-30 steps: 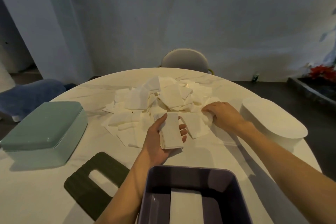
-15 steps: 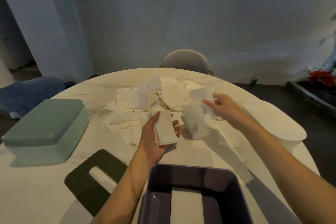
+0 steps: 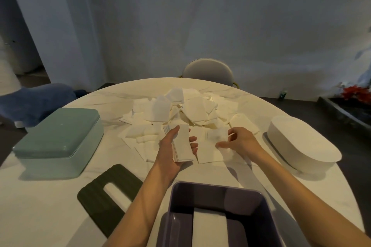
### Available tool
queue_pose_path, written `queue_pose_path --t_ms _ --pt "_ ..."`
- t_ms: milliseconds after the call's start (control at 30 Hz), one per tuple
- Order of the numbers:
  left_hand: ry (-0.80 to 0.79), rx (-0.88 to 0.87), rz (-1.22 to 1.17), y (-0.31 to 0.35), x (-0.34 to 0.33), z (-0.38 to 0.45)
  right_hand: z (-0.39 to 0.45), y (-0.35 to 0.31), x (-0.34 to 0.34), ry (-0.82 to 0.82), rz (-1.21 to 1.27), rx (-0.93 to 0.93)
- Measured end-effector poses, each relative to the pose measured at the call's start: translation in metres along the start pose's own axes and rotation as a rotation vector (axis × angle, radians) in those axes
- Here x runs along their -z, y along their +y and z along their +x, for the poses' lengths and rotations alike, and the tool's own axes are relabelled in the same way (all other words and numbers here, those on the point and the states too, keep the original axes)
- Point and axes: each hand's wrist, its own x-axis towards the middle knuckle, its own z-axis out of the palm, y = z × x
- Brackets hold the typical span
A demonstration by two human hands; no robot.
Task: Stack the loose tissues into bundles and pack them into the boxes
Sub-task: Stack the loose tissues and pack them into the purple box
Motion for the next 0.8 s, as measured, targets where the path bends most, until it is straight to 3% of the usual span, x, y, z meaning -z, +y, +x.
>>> queue_pose_path --t_ms 200,333,533,700,800 --pt "0.072 -0.102 0.111 0.012 -0.001 0.001 -0.020 -0.023 0.039 -0.210 0.201 0.215" --pt "0.022 -0.007 0.114 0.012 -0.002 0.002 -0.037 -0.044 0.058 -0.352 0.339 0.347" --pt "-0.284 0.134 0.157 0.003 -0.011 -0.006 -0.036 -0.061 0.051 -0.457 0.205 0.424" --pt "-0.608 0.271 0.118 -0.001 -0.015 -0.006 -0.029 -0.068 0.040 -0.394 0.126 0.536" --pt "-0.695 0.310 0.020 -0.001 -0.016 -0.005 -0.027 -0.072 0.034 -0.376 0.112 0.531"
